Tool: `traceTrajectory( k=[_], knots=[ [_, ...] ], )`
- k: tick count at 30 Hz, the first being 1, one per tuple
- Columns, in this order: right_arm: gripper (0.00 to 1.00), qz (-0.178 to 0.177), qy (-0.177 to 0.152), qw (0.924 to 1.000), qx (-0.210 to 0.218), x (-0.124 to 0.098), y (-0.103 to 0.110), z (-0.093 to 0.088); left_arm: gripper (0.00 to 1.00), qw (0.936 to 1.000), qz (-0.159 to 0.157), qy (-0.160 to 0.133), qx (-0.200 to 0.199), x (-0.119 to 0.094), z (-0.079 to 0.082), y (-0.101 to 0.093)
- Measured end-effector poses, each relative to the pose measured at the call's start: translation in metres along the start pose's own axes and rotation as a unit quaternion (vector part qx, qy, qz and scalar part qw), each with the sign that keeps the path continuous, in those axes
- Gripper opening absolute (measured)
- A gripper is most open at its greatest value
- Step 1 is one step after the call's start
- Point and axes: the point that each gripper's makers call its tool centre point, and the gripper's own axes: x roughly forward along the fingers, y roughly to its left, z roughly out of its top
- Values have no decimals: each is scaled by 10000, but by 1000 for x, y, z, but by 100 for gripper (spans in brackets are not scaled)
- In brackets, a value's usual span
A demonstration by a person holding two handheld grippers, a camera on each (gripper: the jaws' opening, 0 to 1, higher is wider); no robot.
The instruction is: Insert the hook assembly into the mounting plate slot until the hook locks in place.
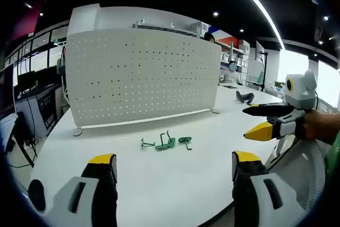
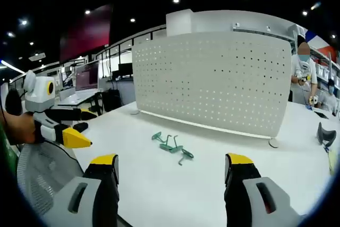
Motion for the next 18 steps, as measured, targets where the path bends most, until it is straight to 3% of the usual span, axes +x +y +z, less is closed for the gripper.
traceTrajectory(
  k=[18],
  knots=[
    [82, 9, -7, 10000, -5, 0, 0, 0, 90, 10000, -21, 44, 19, 1, -2, -1]
  ],
)
